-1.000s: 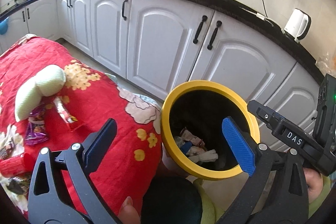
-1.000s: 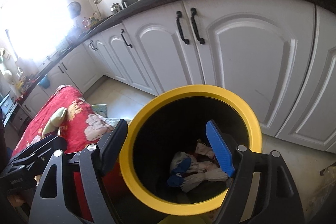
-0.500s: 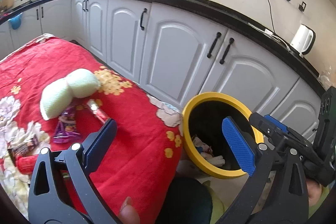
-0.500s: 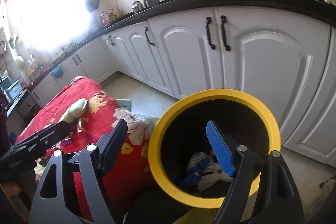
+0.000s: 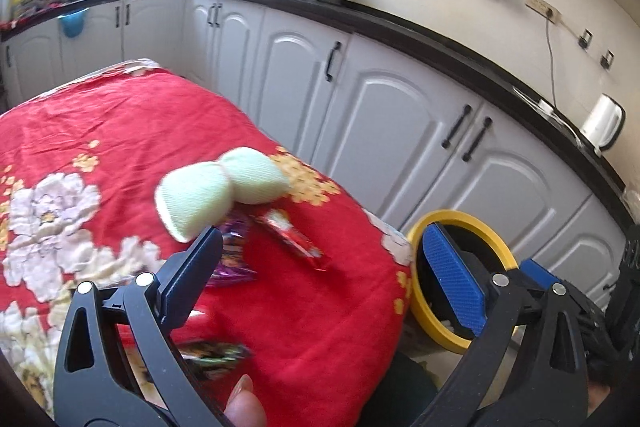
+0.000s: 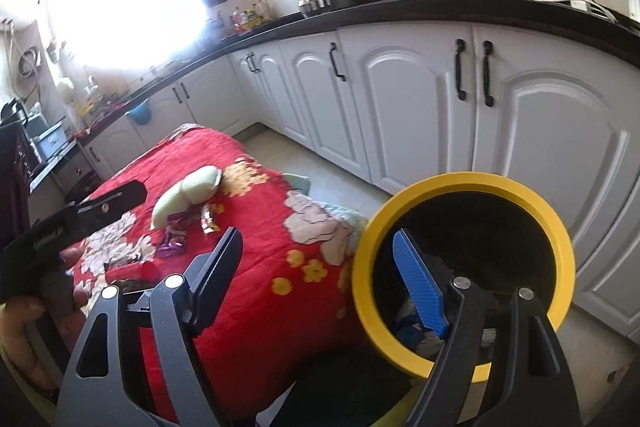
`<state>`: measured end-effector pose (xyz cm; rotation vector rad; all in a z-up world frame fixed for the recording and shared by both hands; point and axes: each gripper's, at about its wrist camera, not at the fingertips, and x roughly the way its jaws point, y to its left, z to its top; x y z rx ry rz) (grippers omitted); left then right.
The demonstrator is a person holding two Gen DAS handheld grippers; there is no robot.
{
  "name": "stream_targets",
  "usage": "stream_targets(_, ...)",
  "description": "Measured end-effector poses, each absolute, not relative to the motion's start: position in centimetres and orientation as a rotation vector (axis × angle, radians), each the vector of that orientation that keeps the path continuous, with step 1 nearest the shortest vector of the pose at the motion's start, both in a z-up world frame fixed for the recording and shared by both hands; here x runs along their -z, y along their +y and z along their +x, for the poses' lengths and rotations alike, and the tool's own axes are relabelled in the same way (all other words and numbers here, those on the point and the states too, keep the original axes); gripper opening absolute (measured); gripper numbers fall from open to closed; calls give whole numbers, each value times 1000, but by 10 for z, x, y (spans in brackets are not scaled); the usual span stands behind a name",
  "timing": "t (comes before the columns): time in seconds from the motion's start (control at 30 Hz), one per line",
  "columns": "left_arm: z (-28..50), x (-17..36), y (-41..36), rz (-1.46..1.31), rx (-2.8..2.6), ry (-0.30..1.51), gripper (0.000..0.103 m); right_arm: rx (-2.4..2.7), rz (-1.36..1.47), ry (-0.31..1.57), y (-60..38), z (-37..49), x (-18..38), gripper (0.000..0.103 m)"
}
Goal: Collect trash
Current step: 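Move both tools back over the table toward the remaining trash, then grasp the green knitted sponge with the left tool while the right tool grasps the red wrapper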
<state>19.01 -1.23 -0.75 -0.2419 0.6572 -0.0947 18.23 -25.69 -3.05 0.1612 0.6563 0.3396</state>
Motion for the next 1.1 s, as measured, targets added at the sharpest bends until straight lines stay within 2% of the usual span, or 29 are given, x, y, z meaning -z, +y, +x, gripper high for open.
stream_targets(0.6,198,-7,66,-188,-5,641,92,-457,44,685,-183,197,35,75)
stream_targets(0.97,244,11,96,-132,16,757,92,-505,-69,736,-132,227,55,75)
stream_targets(1.1,266,22,95,-81,47,810,92,-523,-76,769,-118,242,64,70)
